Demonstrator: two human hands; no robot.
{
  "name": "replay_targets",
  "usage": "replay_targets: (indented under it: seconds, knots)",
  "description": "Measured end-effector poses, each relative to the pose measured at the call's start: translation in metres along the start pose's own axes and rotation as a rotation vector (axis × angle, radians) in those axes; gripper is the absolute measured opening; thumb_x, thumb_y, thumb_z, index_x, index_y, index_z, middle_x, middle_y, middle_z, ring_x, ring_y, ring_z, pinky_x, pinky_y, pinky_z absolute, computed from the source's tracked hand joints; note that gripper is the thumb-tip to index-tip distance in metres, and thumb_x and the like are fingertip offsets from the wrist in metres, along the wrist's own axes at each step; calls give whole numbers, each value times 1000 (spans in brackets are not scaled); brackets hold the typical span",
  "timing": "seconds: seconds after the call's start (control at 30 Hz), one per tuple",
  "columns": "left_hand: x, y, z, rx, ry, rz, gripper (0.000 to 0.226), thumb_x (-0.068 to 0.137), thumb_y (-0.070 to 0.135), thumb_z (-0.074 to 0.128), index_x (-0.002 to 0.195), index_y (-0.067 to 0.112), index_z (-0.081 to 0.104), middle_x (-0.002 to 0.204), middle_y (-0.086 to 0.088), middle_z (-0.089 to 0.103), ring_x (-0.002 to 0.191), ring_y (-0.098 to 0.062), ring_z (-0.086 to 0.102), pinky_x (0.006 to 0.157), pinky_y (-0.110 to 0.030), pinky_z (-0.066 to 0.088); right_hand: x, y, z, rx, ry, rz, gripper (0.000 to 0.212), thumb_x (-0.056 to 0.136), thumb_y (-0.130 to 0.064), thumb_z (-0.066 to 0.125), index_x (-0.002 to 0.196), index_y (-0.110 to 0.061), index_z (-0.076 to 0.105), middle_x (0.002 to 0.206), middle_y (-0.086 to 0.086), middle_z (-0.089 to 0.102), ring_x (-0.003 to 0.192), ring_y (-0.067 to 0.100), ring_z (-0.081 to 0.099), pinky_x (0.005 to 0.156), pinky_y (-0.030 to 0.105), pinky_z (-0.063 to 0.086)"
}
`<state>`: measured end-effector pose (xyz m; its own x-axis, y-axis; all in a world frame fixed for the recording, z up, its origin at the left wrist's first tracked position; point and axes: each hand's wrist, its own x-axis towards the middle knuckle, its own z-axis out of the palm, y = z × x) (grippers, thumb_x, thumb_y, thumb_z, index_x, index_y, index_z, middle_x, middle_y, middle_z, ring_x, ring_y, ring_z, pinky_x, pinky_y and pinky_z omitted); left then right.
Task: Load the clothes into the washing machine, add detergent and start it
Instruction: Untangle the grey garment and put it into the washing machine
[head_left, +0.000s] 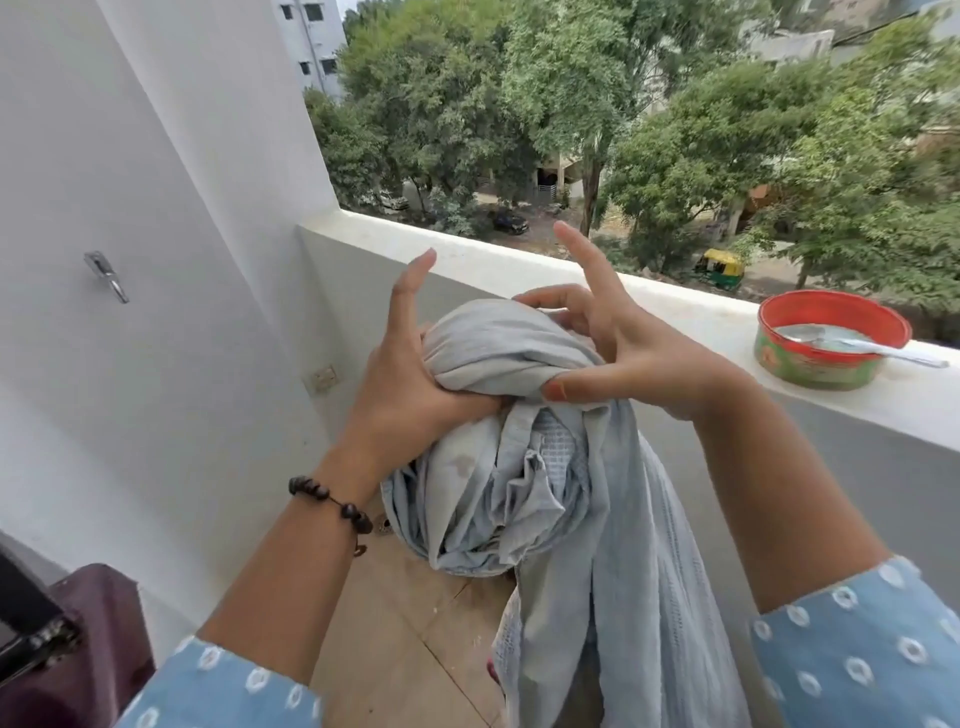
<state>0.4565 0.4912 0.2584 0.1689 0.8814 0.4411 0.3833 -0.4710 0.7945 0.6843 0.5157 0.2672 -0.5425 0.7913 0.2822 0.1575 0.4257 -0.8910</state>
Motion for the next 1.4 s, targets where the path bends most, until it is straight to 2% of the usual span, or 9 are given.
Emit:
replay_targets:
  seconds: [0.13, 0.27, 0.37, 0.47, 0.6, 0.73, 0.93, 1.23, 1.4]
  knots:
    - [6, -7, -7, -237, 297, -59, 100, 55, 32, 90, 138, 33, 33, 102, -6, 72, 89, -18, 73, 81, -36, 59, -28, 41, 10, 160, 75, 149, 129, 52, -59, 88, 145, -59, -1, 155, -8, 34, 143, 9, 33, 115, 54, 30]
    - [23, 3, -11, -563, 608, -112, 78, 78, 1, 79, 141, 17, 36, 107, 3, 64, 84, -4, 70, 77, -29, 58, -45, 73, 39, 134, 82, 238, 132, 51, -59, 89, 140, -66, -9, 160, -16, 13, 145, 8, 27, 119, 47, 25]
    - [35, 10, -12, -731, 716, -95, 71, 84, 1, 73, 144, 10, 37, 120, -8, 64, 94, -14, 69, 85, -37, 59, -37, 78, 55, 117, 204, 179, 128, 58, -48, 88, 145, -60, -4, 154, -26, 21, 138, 0, 35, 113, 35, 33]
    - [40, 14, -7, -766, 690, -28, 62, 88, 2, 68, 143, -5, 39, 133, -33, 55, 104, -33, 64, 91, -48, 56, -22, 75, 56, 127, 462, 50, 84, 78, -19, 78, 141, -48, 31, 127, -33, 52, 117, -7, 53, 94, 21, 47]
    - [30, 1, 4, -912, 705, -92, 55, 90, 14, 68, 141, 2, 50, 139, -28, 54, 124, -45, 56, 96, -55, 54, -8, 66, 27, 189, 649, -83, 41, 83, -7, 59, 119, -25, 60, 112, -4, 67, 105, 15, 64, 85, 36, 52]
    - [21, -7, 1, -1047, 647, -163, 79, 74, 44, 84, 140, 11, 56, 143, -22, 54, 130, -41, 55, 107, -66, 42, 12, 32, -17, 255, 665, -158, 31, 82, -7, 57, 110, -18, 65, 108, 12, 68, 101, 34, 64, 86, 54, 53]
    - [17, -7, -4, -943, 633, -96, 77, 72, 39, 86, 138, 10, 58, 136, -18, 62, 126, -36, 59, 108, -60, 44, 47, -54, -57, 183, 847, -373, 28, 80, -5, 48, 95, -19, 67, 95, 6, 66, 89, 22, 60, 77, 42, 51]
    - [16, -5, -15, -1092, 625, -126, 95, 67, 49, 86, 144, 8, 51, 148, -20, 49, 133, -39, 52, 112, -59, 39, 25, 5, -25, 303, 520, -141, 29, 85, -3, 60, 110, -16, 66, 103, 7, 71, 94, 24, 66, 84, 47, 54]
    - [20, 3, -13, -1076, 607, -133, 52, 82, 38, 71, 127, 13, 61, 115, -13, 65, 111, -32, 63, 93, -44, 55, -6, 48, 16, 357, 317, -38, 55, 78, -17, 69, 131, -20, 55, 122, 5, 66, 112, 24, 64, 90, 38, 53]
